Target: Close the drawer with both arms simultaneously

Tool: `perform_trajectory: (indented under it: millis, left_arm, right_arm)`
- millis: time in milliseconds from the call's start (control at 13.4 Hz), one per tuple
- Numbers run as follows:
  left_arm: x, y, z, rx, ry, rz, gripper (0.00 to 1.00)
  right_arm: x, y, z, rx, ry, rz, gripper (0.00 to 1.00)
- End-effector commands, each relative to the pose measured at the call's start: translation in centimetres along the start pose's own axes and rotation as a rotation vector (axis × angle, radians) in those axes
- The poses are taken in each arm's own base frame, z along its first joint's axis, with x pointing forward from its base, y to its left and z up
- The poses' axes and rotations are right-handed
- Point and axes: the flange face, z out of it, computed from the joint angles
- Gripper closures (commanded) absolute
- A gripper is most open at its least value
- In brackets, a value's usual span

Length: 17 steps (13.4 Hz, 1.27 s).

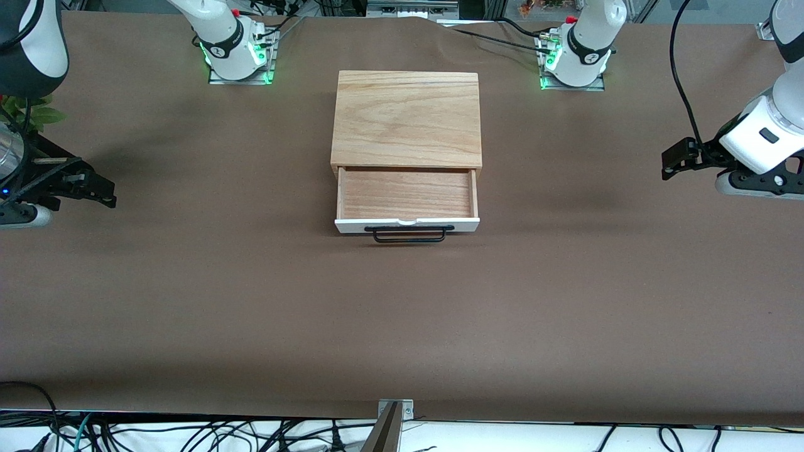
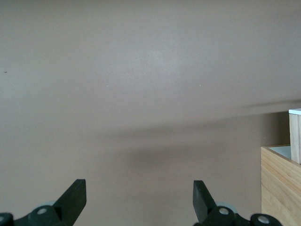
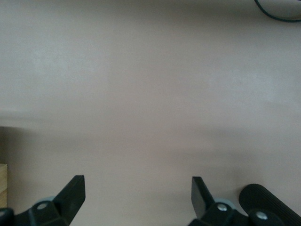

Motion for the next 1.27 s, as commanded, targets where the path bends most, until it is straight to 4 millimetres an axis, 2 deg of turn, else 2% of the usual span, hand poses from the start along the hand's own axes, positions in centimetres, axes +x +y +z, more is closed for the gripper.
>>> perform_trajectory:
  millis: [0, 298, 596, 820, 1043, 1193]
  left_arm:
    - [-0.1, -0.4, -0.3, 0.002, -0.007, 0.012, 0.00]
    - [0.2, 0.1, 0.2, -0.002, -0.015, 0.024, 0.00]
    - [2.5, 3.9, 3.3, -0.130, -0.052, 0.056, 0.00]
    - [5.6, 7.9, 5.2, -0.139, -0.014, 0.097, 0.00]
    - [8.5, 9.9, 9.0, -0.248, 0.034, 0.067, 0.00]
    - [10.3, 10.4, 11.3, -0.306, 0.079, 0.030, 0.00]
  right_arm:
    - [0.3, 0.1, -0.5, -0.001, 0.011, 0.012, 0.00]
    - [0.8, 0.0, 0.1, 0.009, 0.013, 0.004, 0.00]
    - [1.8, -1.6, 0.9, 0.051, 0.044, -0.001, 0.00]
    - [3.3, -5.3, 2.7, 0.100, 0.062, -0.037, 0.00]
    - [4.8, -10.1, 5.0, 0.101, 0.090, -0.104, 0.00]
    - [5.8, -13.1, 7.0, 0.142, 0.104, -0.123, 0.00]
